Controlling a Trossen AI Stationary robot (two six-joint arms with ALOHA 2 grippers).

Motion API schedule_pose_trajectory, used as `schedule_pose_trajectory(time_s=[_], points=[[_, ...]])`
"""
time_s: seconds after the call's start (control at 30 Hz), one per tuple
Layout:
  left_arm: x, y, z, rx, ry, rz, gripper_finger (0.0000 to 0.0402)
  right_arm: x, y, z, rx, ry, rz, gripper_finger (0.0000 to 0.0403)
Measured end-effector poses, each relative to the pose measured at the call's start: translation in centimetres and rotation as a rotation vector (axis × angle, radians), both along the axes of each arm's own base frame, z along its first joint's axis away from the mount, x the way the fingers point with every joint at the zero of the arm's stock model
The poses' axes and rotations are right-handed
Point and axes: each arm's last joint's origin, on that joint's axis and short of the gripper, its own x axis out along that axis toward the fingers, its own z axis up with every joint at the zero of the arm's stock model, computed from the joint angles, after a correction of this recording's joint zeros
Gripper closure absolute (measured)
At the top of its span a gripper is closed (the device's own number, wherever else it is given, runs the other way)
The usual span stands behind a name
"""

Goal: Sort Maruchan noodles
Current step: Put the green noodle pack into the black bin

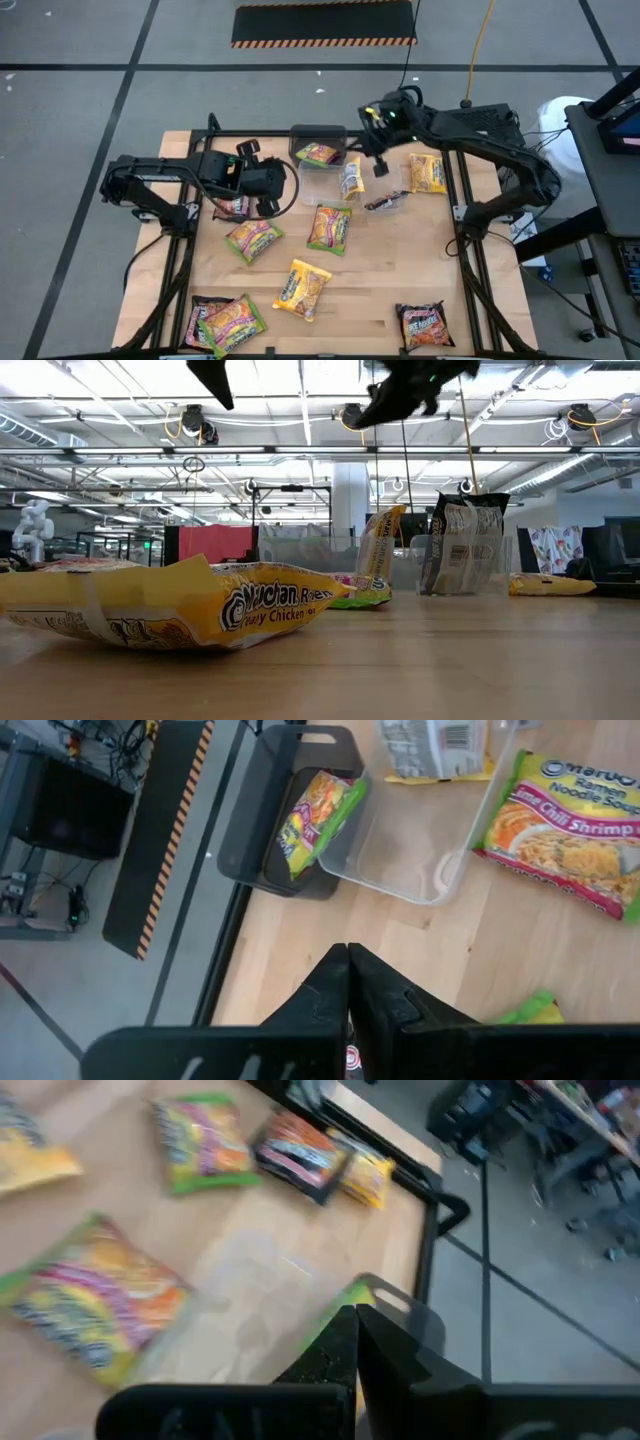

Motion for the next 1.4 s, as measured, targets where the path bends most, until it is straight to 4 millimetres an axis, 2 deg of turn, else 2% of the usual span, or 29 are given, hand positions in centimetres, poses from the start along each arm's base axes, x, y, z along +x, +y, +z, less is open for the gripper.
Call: schedule_pose_trajectory(time_s=[0.23, 0.4, 0.5, 0.73, 0.9, 1.3, 1.4], points=[[0.4, 1.5, -0.2, 0.040, 0.059, -0.031, 0.0381, -3.6, 5.3, 3.5, -0.054, -0.033, 0.045, 0.0403], [1.5, 3.7, -0.5, 0.067, 0.053, -0.028, 0.0380, -5.7, 7.8, 5.2, -0.011, -0.092, 0.070, 0.0403], [2.7, 5.2, -1.4, 0.057, 0.071, -0.043, 0.0380, -6.7, 8.9, 5.8, 0.005, -0.113, 0.094, 0.0403], [4.7, 8.2, -4.0, 0.023, 0.168, -0.080, 0.0380, -8.1, 10.2, 6.3, -0.023, -0.107, 0.000, 0.0403], [5.3, 9.4, -5.5, 0.007, 0.241, -0.068, 0.0393, -8.7, 10.7, 6.2, -0.055, -0.078, -0.030, 0.0403], [5.6, 10.5, -5.4, 0.055, 0.235, -0.117, 0.0367, -8.9, 10.8, 6.0, -0.042, -0.057, -0.034, 0.0403], [6.2, 10.9, -6.0, 0.054, 0.238, -0.123, 0.0354, -8.9, 10.8, 6.0, -0.041, -0.057, -0.034, 0.0403]])
